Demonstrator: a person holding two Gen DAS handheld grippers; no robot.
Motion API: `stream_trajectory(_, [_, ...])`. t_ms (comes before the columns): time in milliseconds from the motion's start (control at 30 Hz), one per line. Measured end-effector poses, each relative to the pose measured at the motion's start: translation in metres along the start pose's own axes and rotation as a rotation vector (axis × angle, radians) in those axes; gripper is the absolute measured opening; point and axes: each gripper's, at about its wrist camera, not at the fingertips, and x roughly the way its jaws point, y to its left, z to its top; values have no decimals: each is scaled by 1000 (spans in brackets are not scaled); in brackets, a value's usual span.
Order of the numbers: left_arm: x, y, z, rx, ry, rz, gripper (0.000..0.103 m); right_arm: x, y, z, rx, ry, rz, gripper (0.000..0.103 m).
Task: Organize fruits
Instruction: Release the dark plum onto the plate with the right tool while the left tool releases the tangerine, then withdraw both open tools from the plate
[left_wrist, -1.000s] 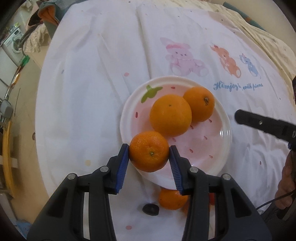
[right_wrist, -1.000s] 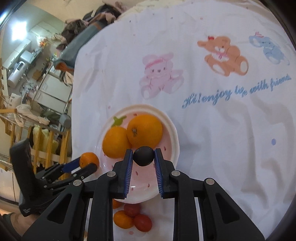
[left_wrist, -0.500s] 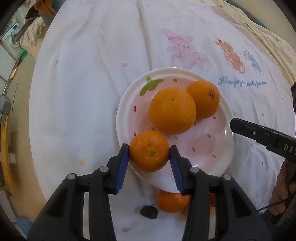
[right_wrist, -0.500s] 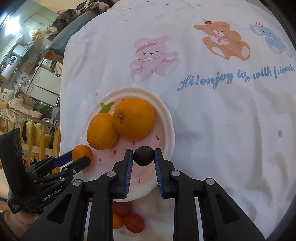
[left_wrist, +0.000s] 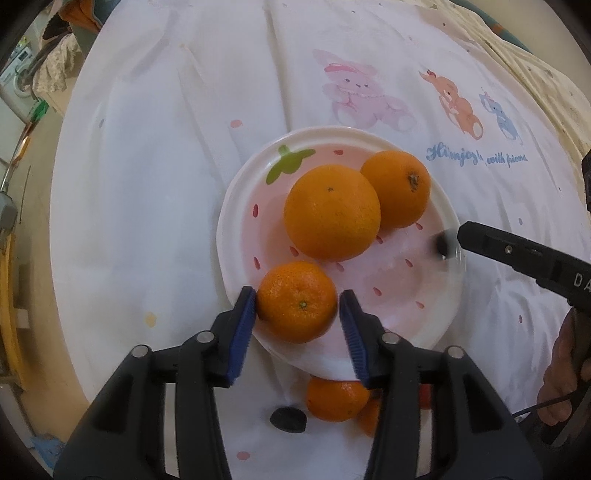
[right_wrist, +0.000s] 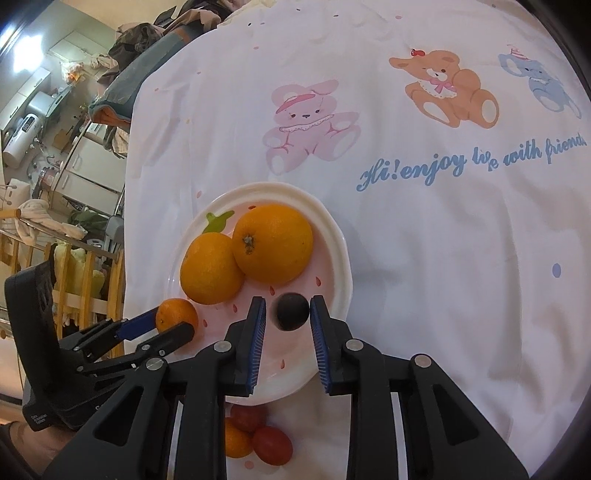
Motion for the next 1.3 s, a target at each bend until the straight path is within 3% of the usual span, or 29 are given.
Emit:
stream_trajectory(33, [-2,0,0,-2,-11,2,73,0,0,0,0,-1,-2,28])
stream_trajectory(100, [-7,0,-1,-4,-36,2,84,-3,1,1,-1,-13,-5,28])
stream_trajectory(233, [-14,-1,1,0,-59,1,85,-11,1,4,1,-42,-6,30])
stream_trajectory(300, [-15,2,2,-8,-69,5,85,-17,-1,6,13,-66,-7,43])
stream_trajectory(333, [-16,3,2,-13,-73,8,85,-20,-2,7,20,-80,-1,62])
stream_trajectory(367, [-18,5,2,-20,-82,11,85,-23,-2,8,24,-94,3,71])
stream_trajectory(567, [-30,9,2,-26,-138,22,85,-38,0,12,23,-147,7,73])
stream_trajectory(667, [-40,11,-1,-16,-184,14,85,-46,0,10,26,-179,-14,89])
stream_trajectory(767, [-51,11,-3,-10,-234,28,86,-53,0,7,36,-192,-10,91])
stream_trajectory(900, [-62,14,-8,-28,-262,4,95,-67,1,-1,43,-213,-3,91])
stream_trajectory(1300, [-91,21,-36,-58,-295,32,95,-110,10,-38,16,-278,7,91])
